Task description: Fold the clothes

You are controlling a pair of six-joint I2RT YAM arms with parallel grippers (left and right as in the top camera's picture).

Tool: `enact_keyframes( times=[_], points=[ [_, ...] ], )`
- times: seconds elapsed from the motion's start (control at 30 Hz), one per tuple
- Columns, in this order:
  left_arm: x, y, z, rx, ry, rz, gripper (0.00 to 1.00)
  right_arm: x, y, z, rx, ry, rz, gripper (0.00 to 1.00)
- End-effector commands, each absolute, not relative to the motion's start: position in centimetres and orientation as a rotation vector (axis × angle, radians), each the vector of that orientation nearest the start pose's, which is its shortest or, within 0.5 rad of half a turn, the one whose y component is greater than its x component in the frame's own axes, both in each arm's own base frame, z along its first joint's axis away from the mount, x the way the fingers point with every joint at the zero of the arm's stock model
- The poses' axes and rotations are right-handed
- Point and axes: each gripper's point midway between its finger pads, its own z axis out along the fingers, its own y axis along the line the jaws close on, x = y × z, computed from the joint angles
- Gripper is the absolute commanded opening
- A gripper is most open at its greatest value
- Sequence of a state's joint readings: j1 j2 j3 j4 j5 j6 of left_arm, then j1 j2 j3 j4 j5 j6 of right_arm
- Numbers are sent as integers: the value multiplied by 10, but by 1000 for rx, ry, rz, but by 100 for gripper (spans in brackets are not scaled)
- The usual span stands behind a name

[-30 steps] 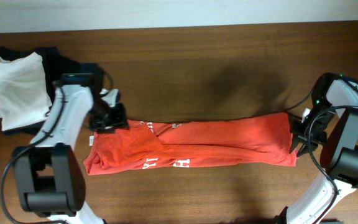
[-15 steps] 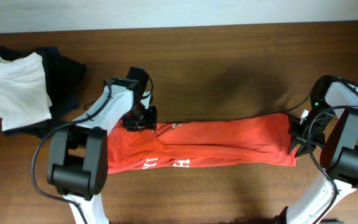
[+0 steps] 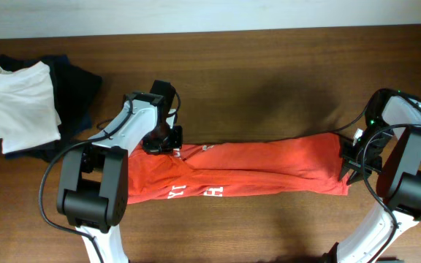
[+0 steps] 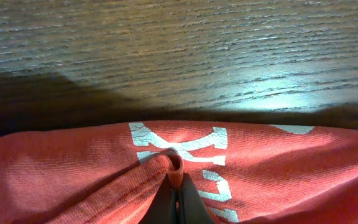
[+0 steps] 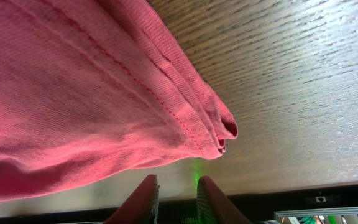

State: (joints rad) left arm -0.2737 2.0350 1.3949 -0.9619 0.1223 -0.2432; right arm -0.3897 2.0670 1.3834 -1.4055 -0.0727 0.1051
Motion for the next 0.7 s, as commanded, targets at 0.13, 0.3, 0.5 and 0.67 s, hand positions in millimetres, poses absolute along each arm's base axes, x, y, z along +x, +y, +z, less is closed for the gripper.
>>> enact_keyframes(
  times=[0.13, 0.3, 0.5, 0.67],
  points=[
    [330, -139, 55, 78, 3184, -346, 0, 237, -84, 28, -679, -2554, -195, 25],
    [291, -151, 65, 240, 3284, -295, 0, 237, -84, 28, -679, -2554, -195, 25],
    [284, -163, 66, 417, 3263, -305, 1, 238, -84, 28, -680, -2557, -195, 25],
    [297, -199, 64, 638, 3103, -345, 1, 238, -84, 28, -680, -2557, -195, 25]
  ],
)
